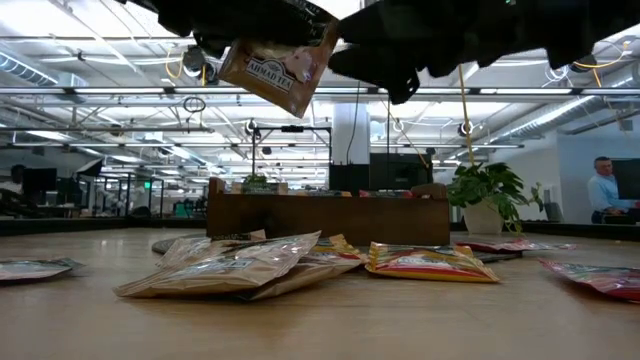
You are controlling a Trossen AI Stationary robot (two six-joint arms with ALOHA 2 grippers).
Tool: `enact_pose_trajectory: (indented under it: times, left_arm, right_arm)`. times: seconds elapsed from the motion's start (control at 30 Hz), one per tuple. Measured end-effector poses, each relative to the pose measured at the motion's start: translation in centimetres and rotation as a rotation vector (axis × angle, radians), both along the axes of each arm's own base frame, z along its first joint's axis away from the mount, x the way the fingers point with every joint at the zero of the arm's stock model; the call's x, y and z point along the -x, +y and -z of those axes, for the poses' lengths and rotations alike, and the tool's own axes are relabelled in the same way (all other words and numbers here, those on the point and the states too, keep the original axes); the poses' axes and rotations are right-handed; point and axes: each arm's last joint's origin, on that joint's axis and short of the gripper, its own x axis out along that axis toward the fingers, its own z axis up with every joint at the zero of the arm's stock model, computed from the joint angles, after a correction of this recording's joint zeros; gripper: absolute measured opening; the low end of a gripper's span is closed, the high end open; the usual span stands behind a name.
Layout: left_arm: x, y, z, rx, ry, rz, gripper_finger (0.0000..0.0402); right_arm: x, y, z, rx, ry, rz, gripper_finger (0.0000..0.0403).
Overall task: Pick & Place Tea
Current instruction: Put the brown tea bag into the left section of the wooden organizer
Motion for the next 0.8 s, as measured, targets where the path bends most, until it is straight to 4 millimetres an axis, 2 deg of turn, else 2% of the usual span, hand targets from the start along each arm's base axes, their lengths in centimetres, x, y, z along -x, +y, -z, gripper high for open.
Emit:
enact_pose_trajectory:
  times: [0.27,0.67,0.8]
  left_arm:
    - [-0.1,0.2,0.0,-0.006,0.004,-0.005,0.0006]
    - [-0.6,0.9,-0.2,0.016,-0.017,-0.013,0.0011]
    - [-0.8,1.2,-0.1,0.028,-0.008,0.003,0.0004]
  right_arm:
    - [-0.5,0.1,0.1,0.004,-0.045,-0.048,0.0179]
    - [-0.7,-0.4,0.0,-0.013,-0.040,-0.051,0.0107]
    - [-0.8,-0.8,0.0,0.002,-0.044,-0.046,0.0070]
